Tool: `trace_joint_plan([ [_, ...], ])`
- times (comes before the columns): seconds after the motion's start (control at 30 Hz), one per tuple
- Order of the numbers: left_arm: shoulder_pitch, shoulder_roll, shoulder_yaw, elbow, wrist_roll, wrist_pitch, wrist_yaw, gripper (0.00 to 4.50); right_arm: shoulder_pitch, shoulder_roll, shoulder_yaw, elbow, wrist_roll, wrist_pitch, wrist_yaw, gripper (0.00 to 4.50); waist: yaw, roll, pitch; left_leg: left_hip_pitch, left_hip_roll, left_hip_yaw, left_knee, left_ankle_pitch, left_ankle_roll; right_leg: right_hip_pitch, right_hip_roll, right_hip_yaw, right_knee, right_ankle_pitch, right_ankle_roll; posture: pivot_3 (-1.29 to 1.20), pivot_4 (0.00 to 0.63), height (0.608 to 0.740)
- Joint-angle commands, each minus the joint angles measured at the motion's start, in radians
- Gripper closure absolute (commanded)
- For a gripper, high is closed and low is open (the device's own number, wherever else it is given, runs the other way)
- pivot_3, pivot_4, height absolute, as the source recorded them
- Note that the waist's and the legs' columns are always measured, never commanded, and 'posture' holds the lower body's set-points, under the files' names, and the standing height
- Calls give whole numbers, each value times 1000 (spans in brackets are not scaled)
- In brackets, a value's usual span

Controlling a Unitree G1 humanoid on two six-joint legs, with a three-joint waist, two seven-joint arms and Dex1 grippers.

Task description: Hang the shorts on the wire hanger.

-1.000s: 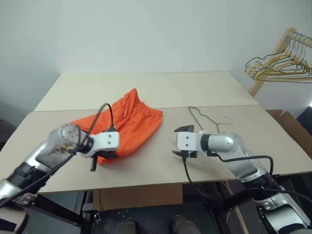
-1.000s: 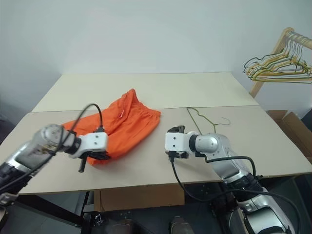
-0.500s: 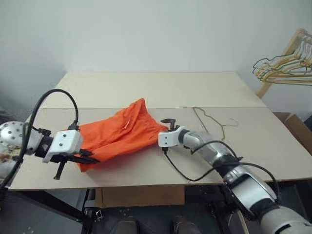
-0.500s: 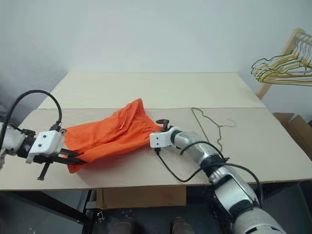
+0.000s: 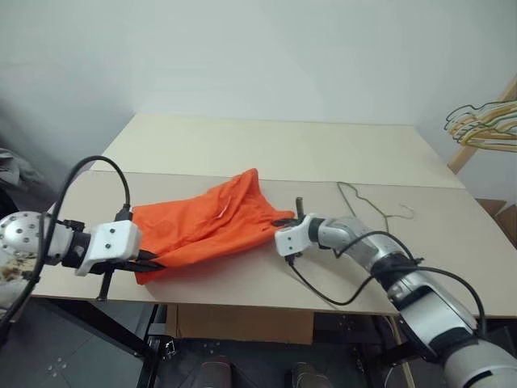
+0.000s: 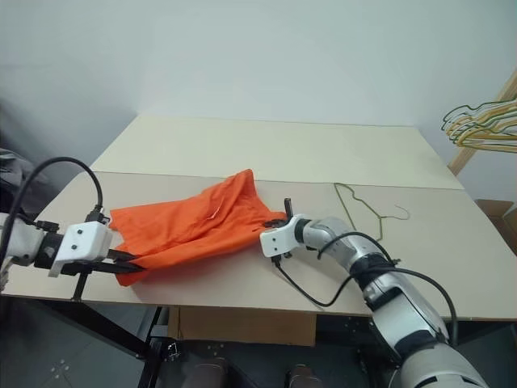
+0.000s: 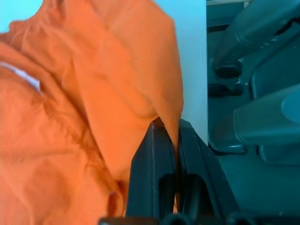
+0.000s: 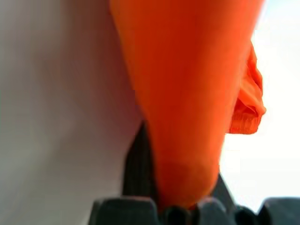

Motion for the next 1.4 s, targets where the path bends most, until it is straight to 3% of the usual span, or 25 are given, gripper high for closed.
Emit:
trace_joint_plan([
  [0.03, -66, -11, -22, 47, 40, -52, -1, 4500, 34, -60, -71, -126, 83, 7, 79, 4492, -3, 0, 0, 0, 0, 0, 0, 0, 0, 0, 0, 0, 0, 0, 0, 246, 0, 740],
  [0.17, -128, -35, -64, 87, 60, -69, -18, 4500, 90, -117, -109, -244, 112, 57, 137, 4492, -14, 0, 0, 0, 0, 0, 0, 0, 0, 0, 0, 0, 0, 0, 0, 209, 0, 740],
  [0.43, -288, -49, -148, 269, 110, -256, -148, 4500, 306, -427, -259, -799, 568, 373, 604, 4492, -20, 0, 0, 0, 0, 0, 0, -1, 1, 2, 0, 0, -1, -1, 1, 146, 0, 740],
  [0.57, -430, -130, -192, 381, 134, -270, -146, 4500, 251, -423, -298, -837, 672, 517, 656, 4492, -41, 0, 0, 4, 0, 0, 3, -1, 1, 6, 0, 0, 0, -1, 1, 125, 0, 740],
  [0.7, -763, -330, -247, 732, 320, -312, 113, 4500, -28, -255, -281, -480, 529, 503, 504, 4492, -59, -1, 0, 5, 2, 1, 11, 1, 3, 8, 2, -1, 1, -1, 1, 114, 0, 740],
  [0.8, -1001, -418, -281, 1023, 473, -352, 418, 4500, -246, -138, -265, -158, 383, 447, 276, 4492, -65, -1, 0, 2, 1, 2, 11, 4, 8, 6, 1, 0, 1, 4, 2, 113, 0, 740],
  [0.87, -1170, -478, -306, 1202, 569, -315, 735, 4500, -431, -54, -264, 104, 294, 426, 22, 4492, -69, -1, 0, 0, 0, 2, 8, 4, 8, 2, 1, 1, 1, 13, 8, 121, 0, 740],
  [0.93, -1325, -529, -298, 1325, 623, -267, 1064, 4500, -604, 21, -301, 327, 266, 422, -250, 4492, -68, -1, 0, -10, -1, 2, 4, 3, 7, -10, 1, 3, 1, 17, 1, 130, 0, 740],
  [1.1, -1543, -554, -274, 1423, 703, -269, 1652, 4500, -802, 89, -421, 531, 298, 251, -699, 4492, -63, -2, 0, -38, -2, 0, -9, 5, 0, -42, -1, 3, 3, 19, -1, 142, 0, 740],
  [1.23, -1566, -558, -268, 1428, 718, -380, 1756, 4500, -748, 85, -412, 524, 261, 110, -805, 4492, -59, -1, -1, -43, -3, 0, -10, 0, -15, -46, -3, -3, -1, 17, 2, 141, 0, 740],
  [1.4, -1381, -586, -255, 1388, 659, -638, 1457, 4500, -514, 19, -366, 462, 208, -10, -740, 4492, -46, -1, -1, -37, -6, 6, -9, -4, -11, -30, -9, -9, -18, 16, 5, 139, 0, 740],
])
